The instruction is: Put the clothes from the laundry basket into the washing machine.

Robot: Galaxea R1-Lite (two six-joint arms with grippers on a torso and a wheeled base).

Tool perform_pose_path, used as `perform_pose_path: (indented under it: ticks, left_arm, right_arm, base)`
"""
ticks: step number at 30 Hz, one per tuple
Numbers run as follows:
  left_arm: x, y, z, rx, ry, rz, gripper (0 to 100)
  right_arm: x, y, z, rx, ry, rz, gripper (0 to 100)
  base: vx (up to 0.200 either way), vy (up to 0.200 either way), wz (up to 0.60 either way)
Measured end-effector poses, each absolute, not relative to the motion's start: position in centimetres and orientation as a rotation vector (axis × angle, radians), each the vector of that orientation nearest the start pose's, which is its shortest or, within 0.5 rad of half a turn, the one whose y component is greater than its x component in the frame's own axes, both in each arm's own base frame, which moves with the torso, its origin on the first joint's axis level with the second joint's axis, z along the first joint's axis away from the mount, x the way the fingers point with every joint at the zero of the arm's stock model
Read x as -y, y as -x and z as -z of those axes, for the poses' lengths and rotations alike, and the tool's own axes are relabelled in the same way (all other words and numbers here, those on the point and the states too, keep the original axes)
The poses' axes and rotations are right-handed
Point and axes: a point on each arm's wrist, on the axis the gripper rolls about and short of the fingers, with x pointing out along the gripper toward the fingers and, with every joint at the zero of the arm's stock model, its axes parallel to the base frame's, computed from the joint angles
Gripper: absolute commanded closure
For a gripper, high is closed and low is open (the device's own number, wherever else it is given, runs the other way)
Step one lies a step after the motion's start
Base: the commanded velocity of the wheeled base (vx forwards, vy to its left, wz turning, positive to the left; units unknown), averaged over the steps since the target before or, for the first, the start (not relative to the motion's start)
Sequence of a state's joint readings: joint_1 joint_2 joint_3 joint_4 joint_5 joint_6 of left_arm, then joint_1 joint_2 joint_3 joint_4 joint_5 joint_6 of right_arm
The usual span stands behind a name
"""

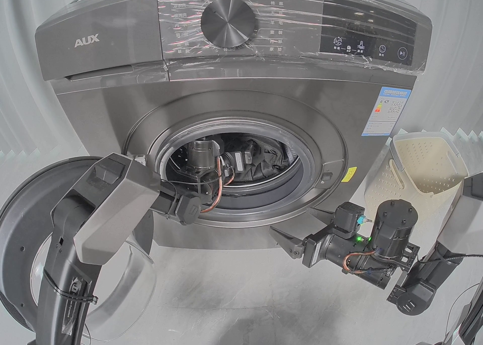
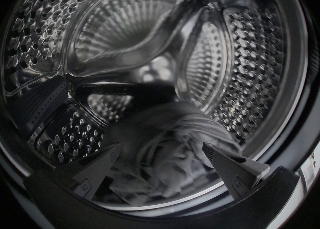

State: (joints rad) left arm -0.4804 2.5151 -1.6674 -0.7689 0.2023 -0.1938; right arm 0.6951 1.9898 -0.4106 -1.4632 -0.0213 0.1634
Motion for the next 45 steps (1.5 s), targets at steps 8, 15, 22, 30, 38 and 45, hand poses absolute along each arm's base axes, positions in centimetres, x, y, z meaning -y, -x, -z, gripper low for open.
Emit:
perform_pose_path:
  ticks: [8, 15, 22, 30, 38, 45]
  left_arm:
    - [24.4, -41.3, -8.6, -0.153, 0.107, 0.339, 0]
    - [25.1, -37.1, -9.1, -0.186, 0.079, 0.401, 0]
    - [25.0, -32.6, -8.5, -0.204, 0.068, 0.460, 0]
    - [23.3, -27.4, -10.0, -0.164, 0.093, 0.510, 0]
    - [20.0, -22.6, -14.4, -0.054, 0.189, 0.535, 0]
    - [16.9, -19.2, -15.2, -0.033, 0.177, 0.494, 0]
  right_arm:
    - [-18.9, -23.0, -8.8, -0.160, -0.120, -0.657, 0]
    - [-18.7, -23.3, -9.0, -0.151, -0.124, -0.647, 0]
    - [-18.4, -23.2, -9.3, -0.146, -0.126, -0.643, 0]
    - [-17.5, -22.0, -10.9, -0.105, -0.133, -0.641, 0]
    - [-15.9, -20.2, -12.9, -0.057, -0.144, -0.576, 0]
    - [-13.8, -17.7, -13.8, -0.049, -0.141, -0.527, 0]
  base:
    - [0.000, 0.000, 0.00]
    - [0.000, 0.000, 0.00]
    - [0.000, 0.000, 0.00]
    - [0.000, 0.000, 0.00]
    - [-0.025, 0.000, 0.00]
    - [-0.200, 0.000, 0.00]
